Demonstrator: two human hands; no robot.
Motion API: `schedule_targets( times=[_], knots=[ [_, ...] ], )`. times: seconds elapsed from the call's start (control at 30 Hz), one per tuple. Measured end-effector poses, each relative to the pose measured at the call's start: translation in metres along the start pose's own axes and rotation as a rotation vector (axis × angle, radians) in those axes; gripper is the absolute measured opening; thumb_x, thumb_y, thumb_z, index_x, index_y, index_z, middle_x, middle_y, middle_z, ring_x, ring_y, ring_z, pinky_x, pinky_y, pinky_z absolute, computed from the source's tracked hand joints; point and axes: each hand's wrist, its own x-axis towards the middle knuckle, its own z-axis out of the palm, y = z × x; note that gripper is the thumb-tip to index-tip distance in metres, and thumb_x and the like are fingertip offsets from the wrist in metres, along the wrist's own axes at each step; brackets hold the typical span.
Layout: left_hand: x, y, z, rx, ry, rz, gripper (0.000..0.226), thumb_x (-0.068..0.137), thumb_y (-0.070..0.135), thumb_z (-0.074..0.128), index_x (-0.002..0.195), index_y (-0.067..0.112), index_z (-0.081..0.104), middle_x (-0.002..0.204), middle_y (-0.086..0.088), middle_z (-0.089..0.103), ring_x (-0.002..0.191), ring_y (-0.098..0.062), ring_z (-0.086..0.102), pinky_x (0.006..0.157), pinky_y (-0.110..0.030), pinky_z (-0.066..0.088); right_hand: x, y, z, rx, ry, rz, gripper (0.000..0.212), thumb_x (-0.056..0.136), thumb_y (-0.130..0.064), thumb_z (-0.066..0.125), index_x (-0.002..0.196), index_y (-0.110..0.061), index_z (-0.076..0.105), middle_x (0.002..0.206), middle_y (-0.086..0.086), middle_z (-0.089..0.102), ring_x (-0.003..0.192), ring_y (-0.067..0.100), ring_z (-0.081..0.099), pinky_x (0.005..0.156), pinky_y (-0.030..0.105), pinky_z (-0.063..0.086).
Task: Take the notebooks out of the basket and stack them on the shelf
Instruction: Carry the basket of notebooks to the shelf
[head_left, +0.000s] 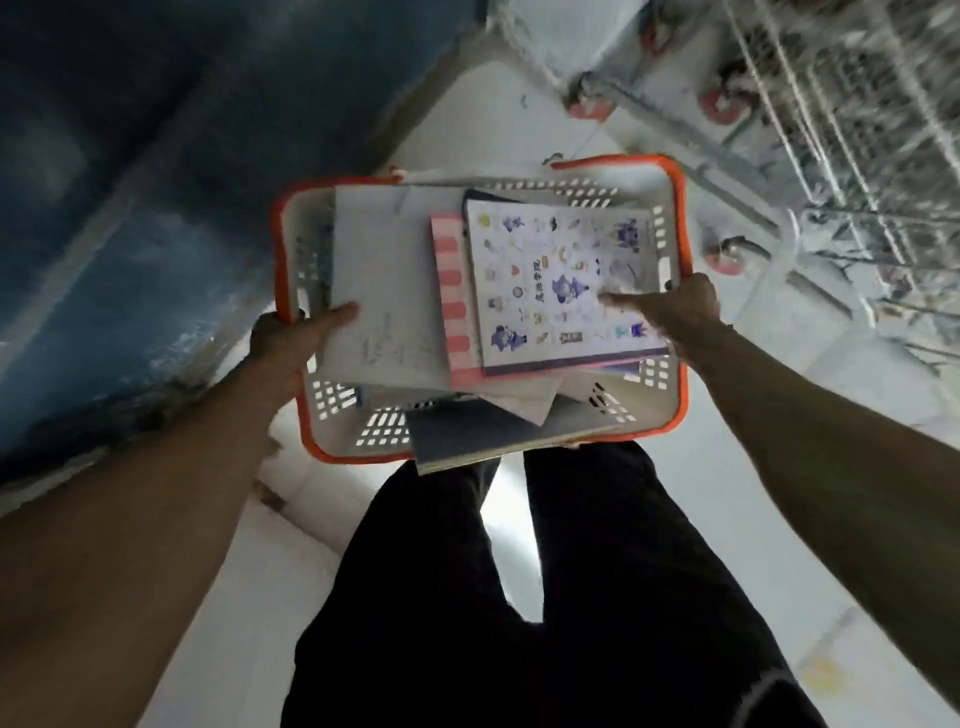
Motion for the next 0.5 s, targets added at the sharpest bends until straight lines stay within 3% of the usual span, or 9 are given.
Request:
schedule_targets(
  times=[0.1,0.17,0.2,0.27,0.3,0.37,0.43,0.5],
  knots=[
    [-0.065,0.051,0.055,0.181,-0.141,0.089,0.09,0.03,0.042,0.099,0.11,0.011,0.071,0.105,-0.004,0.075,0.092,-0.021,0.073,0.081,-0.04,0.058,-0.039,0.069,-0.046,0.144,0.088,0.117,0.07,0.042,-0.055,0.094,0.072,-0.014,0.046,0.065,-0.002,0.048,0.06,0.014,0.049,0.047,0.028,0.038],
    [-0.095,0.072,0.098,0.284,-0.225,0.143,0.07,0.049,0.031,0.095,0.111,0.009,0.069,0.097,-0.003,0.075,0.083,-0.014,0.074,0.075,-0.036,0.061,-0.05,0.114,-0.069,0.255,0.149,0.202,0.079,0.032,-0.061,0.093,0.078,-0.012,0.051,0.07,0.0,0.054,0.068,0.019,0.055,0.05,0.03,0.04],
    [-0.105,0.076,0.119,0.332,-0.256,0.159,0.06,0.055,0.027,0.092,0.109,0.01,0.07,0.091,-0.002,0.075,0.076,-0.013,0.073,0.072,-0.035,0.061,-0.051,0.143,-0.079,0.304,0.183,0.244,0.095,0.022,-0.067,0.09,0.089,-0.009,0.058,0.08,0.002,0.061,0.077,0.022,0.061,0.055,0.032,0.045],
    [-0.133,0.081,0.168,0.449,-0.283,0.168,0.067,0.044,0.036,0.095,0.101,0.008,0.072,0.086,-0.006,0.075,0.071,-0.018,0.073,0.072,-0.038,0.061,-0.058,0.202,-0.097,0.384,0.216,0.325,0.112,0.016,-0.071,0.087,0.105,-0.007,0.061,0.092,0.006,0.067,0.086,0.026,0.065,0.058,0.031,0.048],
    [-0.146,0.082,0.194,0.512,-0.287,0.176,0.068,0.038,0.041,0.096,0.093,0.007,0.072,0.082,-0.006,0.074,0.066,-0.016,0.072,0.067,-0.034,0.06,-0.063,0.23,-0.107,0.43,0.218,0.368,0.107,0.02,-0.069,0.089,0.103,-0.007,0.062,0.089,0.006,0.066,0.083,0.025,0.064,0.054,0.029,0.045],
    [-0.17,0.077,0.248,0.61,-0.319,0.225,0.045,0.052,0.034,0.093,0.077,0.009,0.067,0.068,-0.001,0.071,0.048,-0.004,0.064,0.051,-0.018,0.053,-0.077,0.281,-0.127,0.517,0.23,0.439,0.095,0.025,-0.067,0.091,0.094,-0.008,0.062,0.083,0.007,0.066,0.077,0.025,0.063,0.051,0.03,0.044],
    [-0.198,0.059,0.303,0.709,-0.322,0.257,0.041,0.058,0.031,0.092,0.082,0.007,0.071,0.074,-0.004,0.074,0.055,-0.009,0.067,0.057,-0.021,0.056,-0.087,0.34,-0.144,0.603,0.256,0.506,0.094,0.024,-0.067,0.091,0.091,-0.006,0.066,0.082,0.008,0.071,0.078,0.026,0.068,0.058,0.034,0.053],
    [-0.224,0.037,0.357,0.812,-0.339,0.274,0.06,0.049,0.038,0.095,0.095,0.005,0.074,0.089,-0.009,0.076,0.073,-0.02,0.072,0.07,-0.031,0.059,-0.097,0.402,-0.159,0.696,0.273,0.561,0.091,0.026,-0.066,0.092,0.092,-0.008,0.068,0.083,0.006,0.072,0.079,0.024,0.07,0.067,0.036,0.058]
  ],
)
